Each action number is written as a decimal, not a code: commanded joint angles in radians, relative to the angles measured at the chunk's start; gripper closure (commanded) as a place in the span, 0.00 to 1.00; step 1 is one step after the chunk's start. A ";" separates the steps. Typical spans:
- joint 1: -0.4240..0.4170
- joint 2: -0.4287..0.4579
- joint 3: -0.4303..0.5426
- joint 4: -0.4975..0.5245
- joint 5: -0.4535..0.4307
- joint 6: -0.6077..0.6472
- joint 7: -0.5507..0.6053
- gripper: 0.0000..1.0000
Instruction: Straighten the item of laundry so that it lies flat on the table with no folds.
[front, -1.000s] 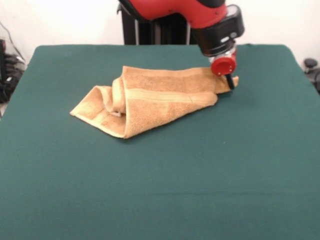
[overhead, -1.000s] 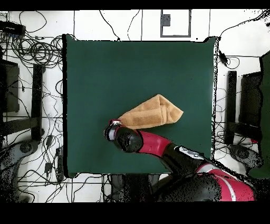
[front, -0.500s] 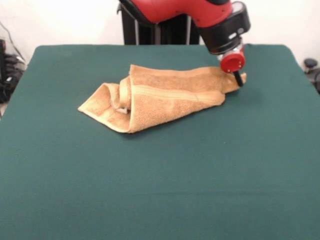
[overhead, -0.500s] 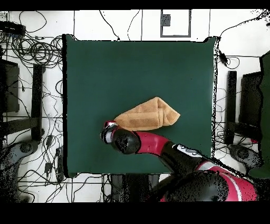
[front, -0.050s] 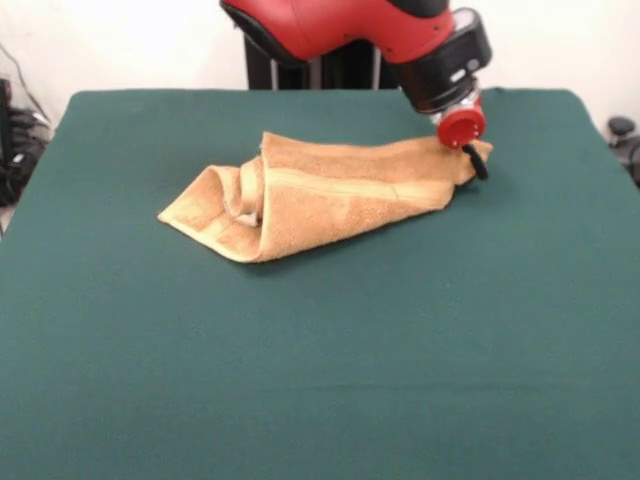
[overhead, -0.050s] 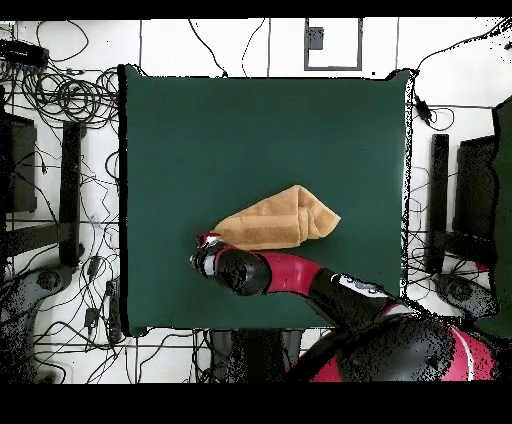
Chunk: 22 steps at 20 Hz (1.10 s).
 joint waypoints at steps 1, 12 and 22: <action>0.019 0.038 0.116 -0.096 -0.039 0.102 -0.174 0.00; 0.073 -0.031 0.040 -0.098 -0.002 0.210 -0.133 0.00; 0.045 -0.265 0.010 0.080 0.005 0.216 -0.061 0.00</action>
